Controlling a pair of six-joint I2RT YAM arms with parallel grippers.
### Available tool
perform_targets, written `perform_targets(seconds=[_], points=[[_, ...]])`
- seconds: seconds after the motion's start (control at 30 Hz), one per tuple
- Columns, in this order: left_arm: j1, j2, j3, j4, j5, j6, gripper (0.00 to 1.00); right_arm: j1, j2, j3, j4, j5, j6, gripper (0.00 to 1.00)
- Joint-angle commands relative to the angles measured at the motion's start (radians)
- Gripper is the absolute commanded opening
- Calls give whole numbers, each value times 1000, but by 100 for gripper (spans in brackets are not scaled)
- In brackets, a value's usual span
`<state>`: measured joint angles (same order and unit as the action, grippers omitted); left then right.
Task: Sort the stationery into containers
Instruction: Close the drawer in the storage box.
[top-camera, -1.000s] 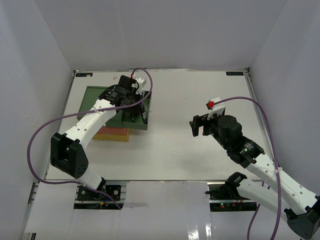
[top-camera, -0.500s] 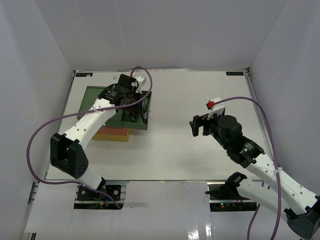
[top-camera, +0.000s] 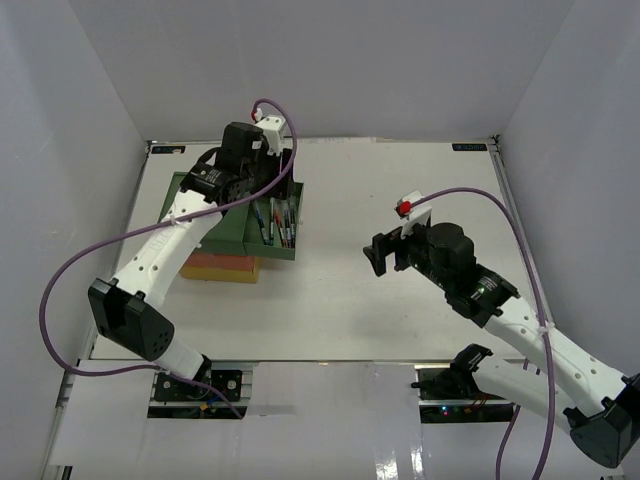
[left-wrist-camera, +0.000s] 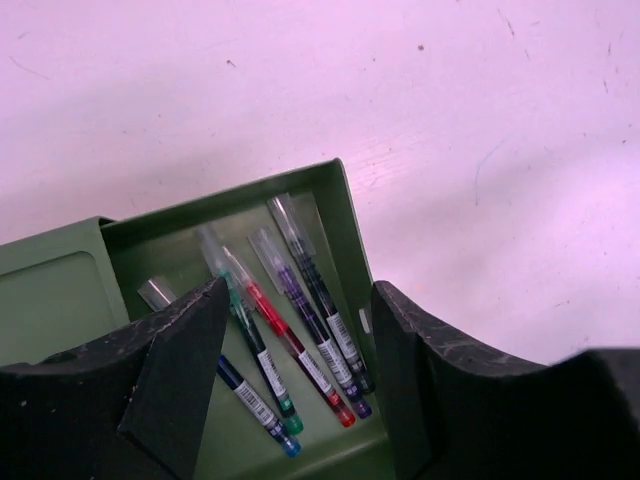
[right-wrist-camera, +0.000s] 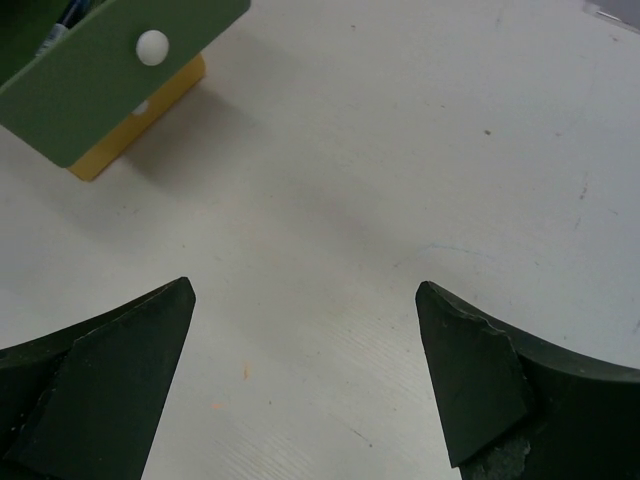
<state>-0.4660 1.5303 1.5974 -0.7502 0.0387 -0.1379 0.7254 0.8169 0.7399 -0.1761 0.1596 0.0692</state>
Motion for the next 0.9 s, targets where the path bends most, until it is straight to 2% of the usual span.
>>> perform_targets(seconds=[0.0, 0.17, 0.27, 0.47, 0.63, 0.87], points=[[7, -50, 32, 52, -54, -14, 70, -4, 48, 76, 115, -139, -61, 98], [44, -91, 0, 115, -135, -31, 86, -4, 180, 95, 231, -313, -187, 94], [87, -143, -77, 189, -200, -51, 97, -6, 287, 133, 277, -409, -248, 91], [217, -249, -255, 339, -206, -104, 98, -14, 504, 272, 285, -609, -333, 91], [309, -320, -370, 405, -211, -123, 98, -15, 640, 343, 319, -667, -367, 91], [343, -377, -499, 460, -227, -126, 98, -17, 775, 461, 299, -753, -362, 94]])
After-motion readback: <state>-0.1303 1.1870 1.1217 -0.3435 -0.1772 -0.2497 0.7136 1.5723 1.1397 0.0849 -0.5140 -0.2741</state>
